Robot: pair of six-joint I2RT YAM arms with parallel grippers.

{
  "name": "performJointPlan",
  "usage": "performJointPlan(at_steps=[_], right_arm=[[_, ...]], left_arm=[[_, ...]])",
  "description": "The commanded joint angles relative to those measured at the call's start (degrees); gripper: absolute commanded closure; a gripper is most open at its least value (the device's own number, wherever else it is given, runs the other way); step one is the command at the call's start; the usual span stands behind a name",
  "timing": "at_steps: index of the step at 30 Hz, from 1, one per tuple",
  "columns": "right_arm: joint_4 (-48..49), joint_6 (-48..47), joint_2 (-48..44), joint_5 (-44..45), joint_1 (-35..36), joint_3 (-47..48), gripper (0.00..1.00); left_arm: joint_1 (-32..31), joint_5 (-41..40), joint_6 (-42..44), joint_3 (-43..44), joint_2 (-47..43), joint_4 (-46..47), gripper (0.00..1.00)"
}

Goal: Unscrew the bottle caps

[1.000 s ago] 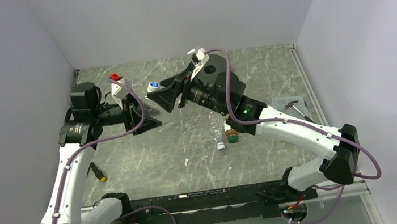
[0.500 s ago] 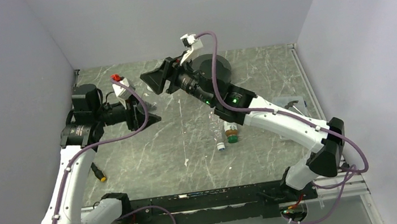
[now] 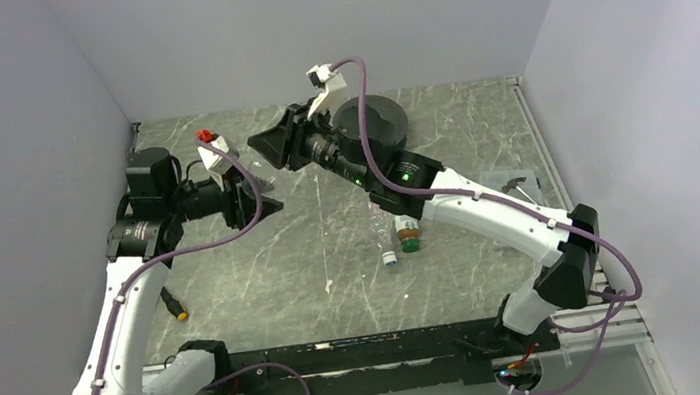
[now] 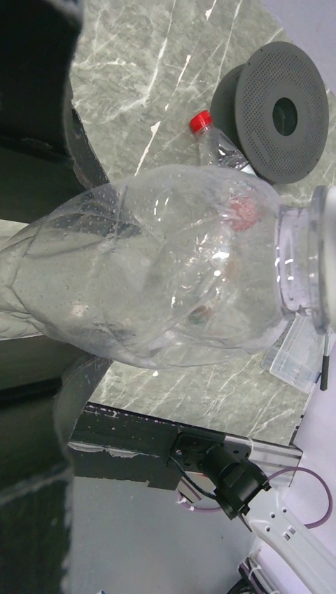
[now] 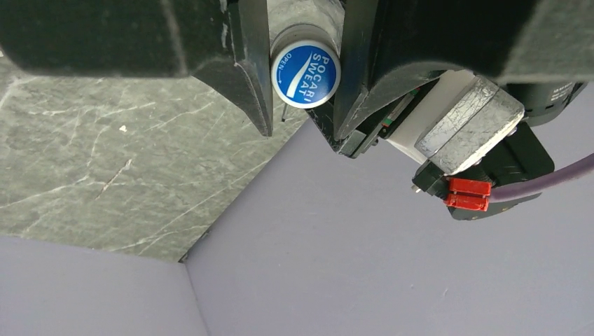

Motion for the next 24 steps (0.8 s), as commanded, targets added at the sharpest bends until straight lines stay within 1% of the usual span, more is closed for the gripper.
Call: performJointPlan(at_steps=[1, 6, 7, 9, 11, 14, 16, 19, 21, 24], right_arm=[[0.4, -0.15, 0.47, 0.43, -0.02, 3.43, 0.71], [0.62, -0.33, 0.84, -1.65, -0.06, 3.78, 0.88], [0.84, -0.7, 0.71, -2.51, -0.1, 3.8, 0.91], [2.33, -1.68, 0.1, -5.11, -0.31, 3.21, 0.97], [5.18, -2.42, -1.2, -9.56, -0.85, 1.54, 1.0], [10.57, -2.67, -4.08, -16.22, -1.45, -2.27, 1.0], [13.03, -2.91, -4.99, -20.39, -1.67, -3.71, 1.0], [17.19, -3.25, -6.38, -27.86, -1.84, -5.51, 1.0], [19.21, -4.12, -7.08, -32.42, -2.01, -5.97, 1.0], [19.68, -6.63, -7.82, -37.48, -2.13, -5.22, 1.0]], left_arm=[[-0.12, 0.34, -0.66, 0.95, -0.33, 2.54, 0.7], [-0.15, 0.16, -3.49, 1.48, -0.15, 3.93, 0.71], [-0.14, 0.62, -4.35, 1.69, -0.07, 4.31, 0.73], [-0.14, 3.44, -6.29, 2.12, 0.03, 5.19, 0.81], [-0.11, 9.41, -8.15, 2.91, 0.2, 5.78, 0.83], [-0.11, 16.12, -16.28, 2.95, 0.11, 10.43, 0.83], [-0.16, 20.15, -19.37, 2.96, 0.2, 12.43, 0.82], [-0.15, 23.92, -21.49, 3.12, 0.54, 13.14, 0.82], [-0.16, 25.69, -22.15, 3.48, 0.6, 13.04, 0.85], [-0.2, 27.61, -25.06, 3.78, 0.41, 14.81, 0.85]])
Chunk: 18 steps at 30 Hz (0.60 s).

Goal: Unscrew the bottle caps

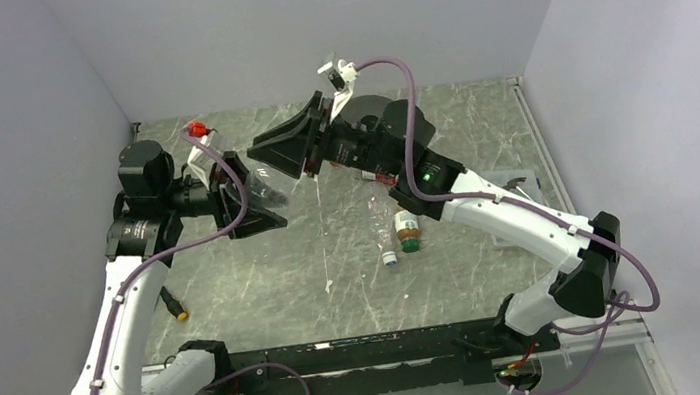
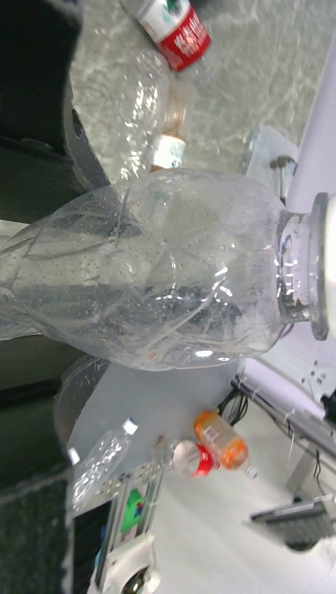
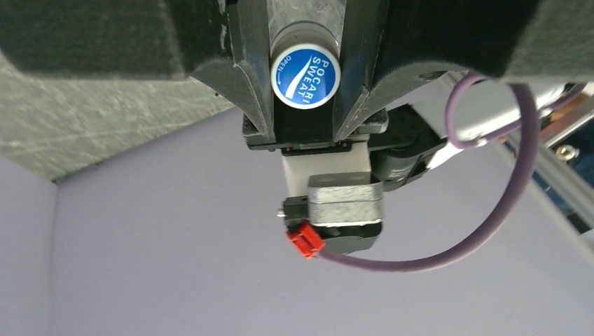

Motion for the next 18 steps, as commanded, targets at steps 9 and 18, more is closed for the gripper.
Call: performJointPlan(at_steps=[9, 18], right_arm=[[-1.53, -5.27, -5.46, 8.03, 1.66, -0.74, 0.33], [-12.62, -5.75, -5.5, 32.13, 6.17, 2.9, 0.16]], left_arm=[[0.1, -2.78, 9.1, 4.4, 0.03, -7.51, 0.85], [0.01, -26.73, 25.18, -1.92, -5.48, -4.73, 0.83]])
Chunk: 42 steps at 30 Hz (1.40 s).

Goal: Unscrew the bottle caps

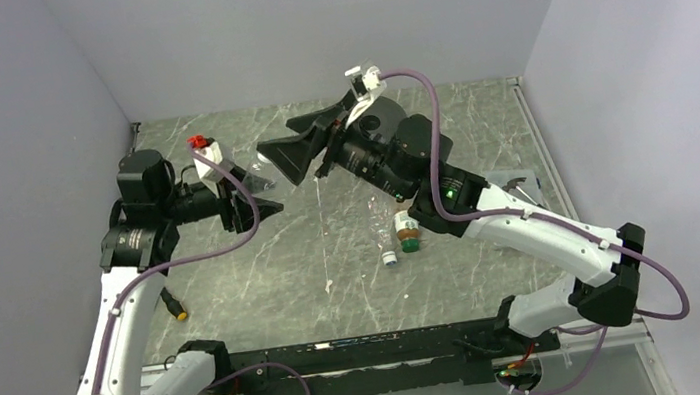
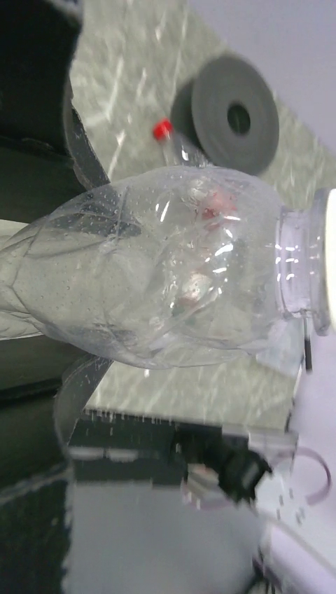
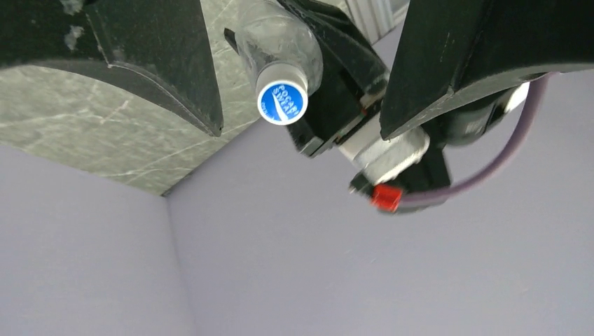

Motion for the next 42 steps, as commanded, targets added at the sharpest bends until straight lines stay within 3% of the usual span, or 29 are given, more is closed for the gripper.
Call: performJointPlan(at_steps=[1, 9, 19, 31, 37, 42], right_arm=[[-8.47, -0.2, 2.3, 13.36, 1.32, 6.79, 0.18], [-14.74, 0.73, 7.54, 13.54, 1.73, 13.31, 0.24], [-12.27, 1.63, 9.55, 9.98, 2.04, 13.54, 0.36], [-12.18, 2.36, 12.58, 8.01, 1.97, 15.24, 0.69], [-12.61, 0.96, 11.47, 8.0, 1.59, 14.71, 1.0], [-8.13, -1.01, 7.98, -4.67, -1.06, 11.21, 1.0]], left_arm=[[0.04, -11.59, 5.63, -3.36, -3.76, 5.35, 0.83], [0.04, -13.1, 5.83, -3.37, -3.65, 4.92, 0.82], [0.04, -13.96, 5.19, -3.18, -3.04, 5.17, 0.82], [-0.05, -12.78, 3.04, -2.62, -2.51, 5.35, 0.81], [-0.05, -9.48, 0.72, -1.0, -1.59, 4.61, 0.81], [-0.05, -0.63, -1.57, 0.8, -1.05, 3.54, 0.84]])
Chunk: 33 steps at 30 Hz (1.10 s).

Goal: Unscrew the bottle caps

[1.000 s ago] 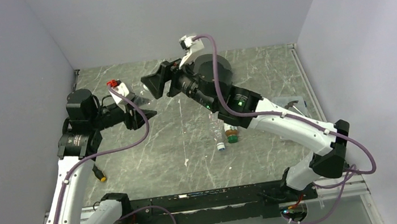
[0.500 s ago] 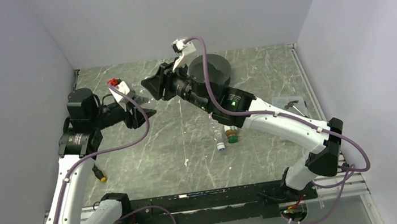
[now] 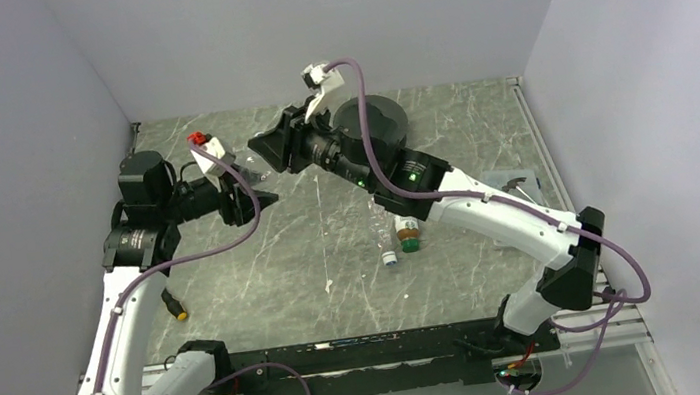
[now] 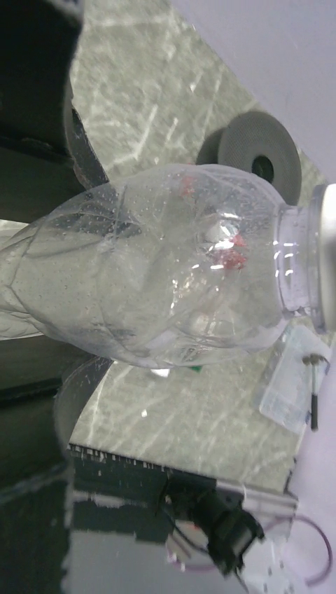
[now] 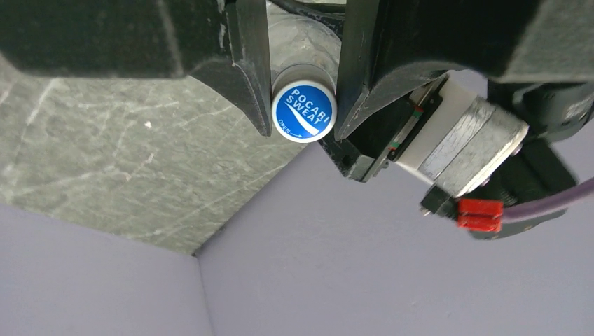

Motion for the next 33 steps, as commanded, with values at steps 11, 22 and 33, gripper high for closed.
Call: performJointPlan(at_steps=[11, 22, 33], right_arm=[[21.02, 2.62, -7.91, -47.6, -8.67, -8.46, 1.0], [12.19, -3.38, -11.45, -19.46, -6.22, -8.91, 0.1], [-2.63, -0.68, -4.65, 9.44, -0.09, 1.24, 0.14]], left_arm=[[-0.36, 30.25, -9.89, 6.26, 2.4, 0.76, 0.82], [-0.36, 17.98, 3.89, 7.28, 2.49, -9.1, 0.82], [-0.36, -1.65, 6.18, 0.52, -1.15, 1.55, 0.77]])
